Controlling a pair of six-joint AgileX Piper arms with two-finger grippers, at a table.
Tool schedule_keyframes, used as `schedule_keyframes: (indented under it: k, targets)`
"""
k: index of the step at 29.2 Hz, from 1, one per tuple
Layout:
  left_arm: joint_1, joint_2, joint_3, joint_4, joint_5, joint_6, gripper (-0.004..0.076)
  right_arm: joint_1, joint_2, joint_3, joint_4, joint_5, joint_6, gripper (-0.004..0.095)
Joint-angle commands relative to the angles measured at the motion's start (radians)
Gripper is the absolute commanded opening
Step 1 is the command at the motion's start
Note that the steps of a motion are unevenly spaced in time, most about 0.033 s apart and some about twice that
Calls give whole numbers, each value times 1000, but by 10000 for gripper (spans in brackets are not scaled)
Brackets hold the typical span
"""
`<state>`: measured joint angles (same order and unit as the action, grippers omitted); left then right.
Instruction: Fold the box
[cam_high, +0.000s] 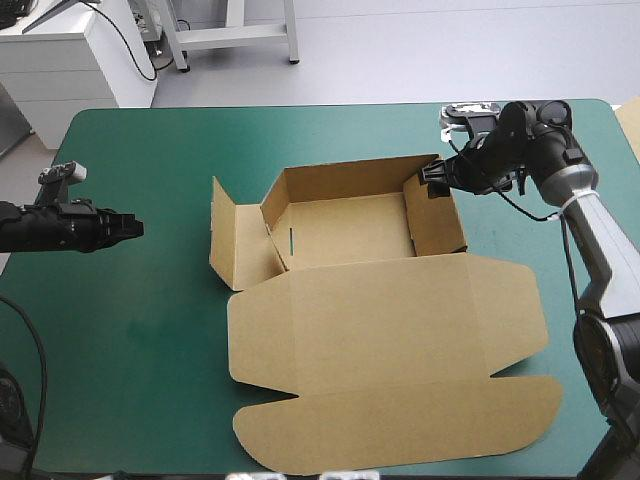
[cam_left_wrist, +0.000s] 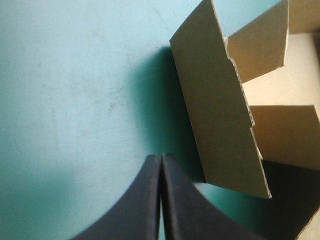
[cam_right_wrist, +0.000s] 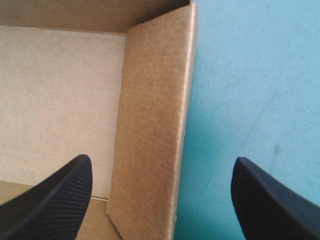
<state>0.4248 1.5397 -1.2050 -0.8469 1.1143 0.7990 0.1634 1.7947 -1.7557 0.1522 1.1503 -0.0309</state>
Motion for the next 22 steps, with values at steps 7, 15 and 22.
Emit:
schedule_keyframes:
  k: [7,15,22]
  targets:
    - [2,-40,-24,-62,1,5,-8,-4,38,-33,-28,95,17,716]
    - [2,-40,-24,-62,-20,5,-8,-4,133,-32,0,95,-13,710]
    - [2,-40,-24,-62,-20,5,-8,-2,139,-49,0,95,-13,382]
